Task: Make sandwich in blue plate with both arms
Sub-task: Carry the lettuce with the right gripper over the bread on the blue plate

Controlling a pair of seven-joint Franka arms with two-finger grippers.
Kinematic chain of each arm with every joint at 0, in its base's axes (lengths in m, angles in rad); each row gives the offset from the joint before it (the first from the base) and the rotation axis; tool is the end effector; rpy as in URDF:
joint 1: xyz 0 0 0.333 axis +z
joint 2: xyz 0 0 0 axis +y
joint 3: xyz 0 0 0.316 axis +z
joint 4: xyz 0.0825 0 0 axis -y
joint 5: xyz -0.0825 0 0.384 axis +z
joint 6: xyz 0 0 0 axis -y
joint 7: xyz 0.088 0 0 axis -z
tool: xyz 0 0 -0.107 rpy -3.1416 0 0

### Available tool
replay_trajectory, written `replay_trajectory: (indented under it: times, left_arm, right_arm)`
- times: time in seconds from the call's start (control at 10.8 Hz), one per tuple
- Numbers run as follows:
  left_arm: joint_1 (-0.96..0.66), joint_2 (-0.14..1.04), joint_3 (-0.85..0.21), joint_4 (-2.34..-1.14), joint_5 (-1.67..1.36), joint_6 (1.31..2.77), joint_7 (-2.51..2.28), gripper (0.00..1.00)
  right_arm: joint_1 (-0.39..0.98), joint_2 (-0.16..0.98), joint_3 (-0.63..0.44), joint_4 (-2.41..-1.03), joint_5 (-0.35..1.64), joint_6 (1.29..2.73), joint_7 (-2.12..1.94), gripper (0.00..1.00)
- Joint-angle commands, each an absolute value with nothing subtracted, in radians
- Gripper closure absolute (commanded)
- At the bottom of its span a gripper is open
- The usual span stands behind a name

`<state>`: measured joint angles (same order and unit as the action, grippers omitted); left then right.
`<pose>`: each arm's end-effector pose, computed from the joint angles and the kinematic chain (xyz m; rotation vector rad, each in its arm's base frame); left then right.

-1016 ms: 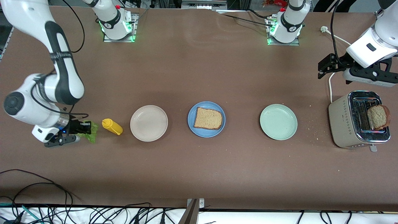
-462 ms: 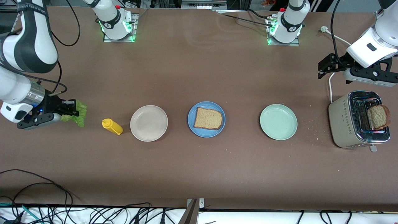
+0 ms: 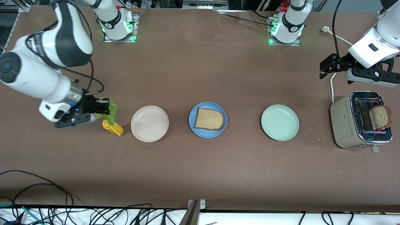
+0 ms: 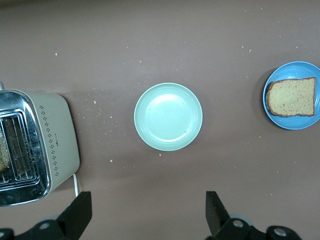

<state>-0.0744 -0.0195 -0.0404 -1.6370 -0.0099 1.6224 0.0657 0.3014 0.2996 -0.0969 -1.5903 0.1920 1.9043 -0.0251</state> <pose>0.5485 -0.0645 0.6085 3.1197 -0.2815 0.0073 0.6346 0.1524 0.4644 -2.9763 -0.2575 -0.0036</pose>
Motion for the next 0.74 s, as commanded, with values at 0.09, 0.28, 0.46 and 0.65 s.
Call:
replay_trajectory:
  times: [0.09,0.28,0.46,0.65]
  left_arm:
    - [-0.066,-0.020,-0.048,-1.620,-0.005,1.597,0.060,0.00]
    - [-0.066,-0.020,-0.048,-1.620,-0.005,1.597,0.060,0.00]
    - [-0.066,-0.020,-0.048,-1.620,-0.005,1.597,0.060,0.00]
    - [-0.066,-0.020,-0.048,-1.620,-0.005,1.597,0.060,0.00]
  right_arm:
    - [0.524,0.544,-0.146,-1.309,0.195,1.865,0.350,1.00]
    - [0.654,0.648,-0.207,-1.199,0.201,1.870,0.507,1.00]
    - [0.727,0.722,-0.216,-1.138,0.199,1.899,0.622,1.00]
    - [0.794,0.781,-0.216,-1.120,0.201,1.974,0.754,1.00]
